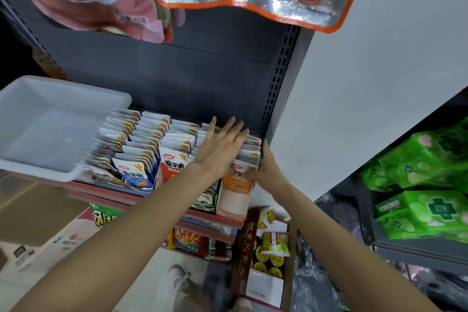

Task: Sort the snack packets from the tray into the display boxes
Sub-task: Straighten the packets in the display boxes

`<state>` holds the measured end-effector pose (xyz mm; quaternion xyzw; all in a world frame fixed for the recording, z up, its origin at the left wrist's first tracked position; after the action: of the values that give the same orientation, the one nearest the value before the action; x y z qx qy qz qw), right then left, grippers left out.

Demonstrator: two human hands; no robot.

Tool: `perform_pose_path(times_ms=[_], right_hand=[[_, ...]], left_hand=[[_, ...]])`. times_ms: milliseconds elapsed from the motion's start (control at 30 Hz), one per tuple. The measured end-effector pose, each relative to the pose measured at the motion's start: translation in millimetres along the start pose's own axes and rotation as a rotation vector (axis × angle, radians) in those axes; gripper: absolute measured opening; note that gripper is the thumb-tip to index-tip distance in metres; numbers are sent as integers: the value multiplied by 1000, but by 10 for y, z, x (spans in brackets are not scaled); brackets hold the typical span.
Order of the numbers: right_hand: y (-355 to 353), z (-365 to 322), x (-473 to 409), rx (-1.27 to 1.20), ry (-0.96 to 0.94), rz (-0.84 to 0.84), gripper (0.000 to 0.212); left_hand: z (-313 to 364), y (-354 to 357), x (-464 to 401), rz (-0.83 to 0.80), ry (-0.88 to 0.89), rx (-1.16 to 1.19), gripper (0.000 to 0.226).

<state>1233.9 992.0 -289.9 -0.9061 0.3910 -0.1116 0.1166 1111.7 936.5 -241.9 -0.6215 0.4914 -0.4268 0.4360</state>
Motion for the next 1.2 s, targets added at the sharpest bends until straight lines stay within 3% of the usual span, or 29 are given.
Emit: perform_pose_path(times_ms=[167, 500, 633, 800, 1200], right_hand=[[-66, -13, -136, 61, -27, -83, 75], [262, 138, -71, 50, -48, 56, 105], [130, 170, -103, 59, -36, 17, 90], [180, 398, -172, 42, 49, -14, 121], [303, 151, -3, -56, 157, 29, 104]], left_hand=[[55, 80, 25, 24, -2, 26, 105], [40, 49, -116, -67, 51, 115, 106], [26, 27, 30, 38, 33, 223, 102], [-4, 96, 145, 43, -1, 282, 91], [-25, 66, 81, -66, 31, 295, 88]])
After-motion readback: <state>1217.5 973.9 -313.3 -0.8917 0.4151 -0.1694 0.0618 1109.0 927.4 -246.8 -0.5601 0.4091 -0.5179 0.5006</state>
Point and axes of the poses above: each hand's wrist, its own x-axis away from the middle knuckle, its own y-axis out of the palm, z = x × y, the point moved 3 cm from there along -x, towards the middle knuckle, and after that the axes turned 4 degrees about -x, right-handed, at the moved point
